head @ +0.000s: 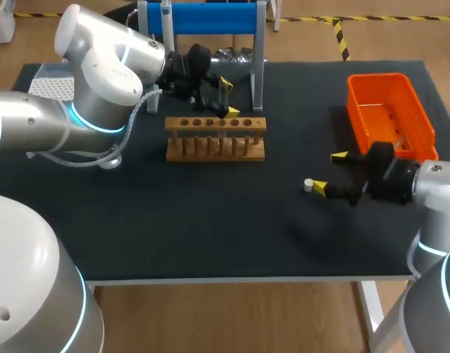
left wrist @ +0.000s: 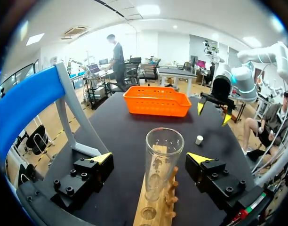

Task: Invert the test tube, pick up the pipette, mount the tip to pipette, aspirate from beaker and dispense into the tube, eject the tip, return the pipette, and cap with the stopper.

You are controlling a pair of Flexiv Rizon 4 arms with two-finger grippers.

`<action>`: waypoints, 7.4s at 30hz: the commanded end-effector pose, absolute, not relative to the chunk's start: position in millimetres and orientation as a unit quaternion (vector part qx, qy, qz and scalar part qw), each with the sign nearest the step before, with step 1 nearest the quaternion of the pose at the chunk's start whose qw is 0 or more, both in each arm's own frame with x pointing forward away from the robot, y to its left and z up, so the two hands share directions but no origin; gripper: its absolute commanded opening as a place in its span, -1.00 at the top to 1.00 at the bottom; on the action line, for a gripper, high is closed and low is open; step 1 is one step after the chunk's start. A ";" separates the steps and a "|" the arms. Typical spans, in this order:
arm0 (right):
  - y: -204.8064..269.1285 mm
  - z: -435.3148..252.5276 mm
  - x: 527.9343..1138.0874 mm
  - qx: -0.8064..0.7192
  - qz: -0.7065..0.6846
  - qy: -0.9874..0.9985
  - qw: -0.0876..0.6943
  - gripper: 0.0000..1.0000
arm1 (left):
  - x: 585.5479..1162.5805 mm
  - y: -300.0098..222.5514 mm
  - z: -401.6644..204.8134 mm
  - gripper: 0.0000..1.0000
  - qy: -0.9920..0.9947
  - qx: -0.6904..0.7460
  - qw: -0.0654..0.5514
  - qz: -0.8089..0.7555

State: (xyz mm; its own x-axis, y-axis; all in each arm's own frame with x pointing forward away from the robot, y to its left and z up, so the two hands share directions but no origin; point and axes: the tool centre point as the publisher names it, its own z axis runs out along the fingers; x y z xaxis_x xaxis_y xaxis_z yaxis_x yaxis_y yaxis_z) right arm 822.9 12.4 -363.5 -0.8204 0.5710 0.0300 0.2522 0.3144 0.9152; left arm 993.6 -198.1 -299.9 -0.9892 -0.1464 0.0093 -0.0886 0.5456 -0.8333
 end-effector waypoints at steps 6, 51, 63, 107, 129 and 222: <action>18.8 -384.9 825.6 0.273 0.506 0.805 0.146 -1.00 | 994.9 -198.2 -299.5 -1.00 0.879 -0.067 0.029 -0.471; 37.4 -426.1 838.6 0.277 0.463 0.833 0.122 -0.22 | 994.9 -198.2 -299.5 -1.00 0.879 -0.067 0.029 -0.471; 40.1 -431.9 841.9 0.277 0.456 0.837 0.121 -0.04 | 994.9 -198.2 -299.5 -1.00 0.879 -0.067 0.029 -0.471; 34.3 -431.0 841.5 0.287 0.451 0.835 0.127 0.22 | 994.9 -198.2 -299.5 -1.00 0.879 -0.067 0.029 -0.471; 33.0 -432.3 842.0 0.291 0.449 0.835 0.127 0.48 | 994.9 -198.2 -299.5 -1.00 0.879 -0.067 0.029 -0.471; 197.6 -199.0 974.3 -0.030 0.469 0.881 -0.047 1.00 | 994.9 -198.2 -299.5 -1.00 0.879 -0.067 0.029 -0.471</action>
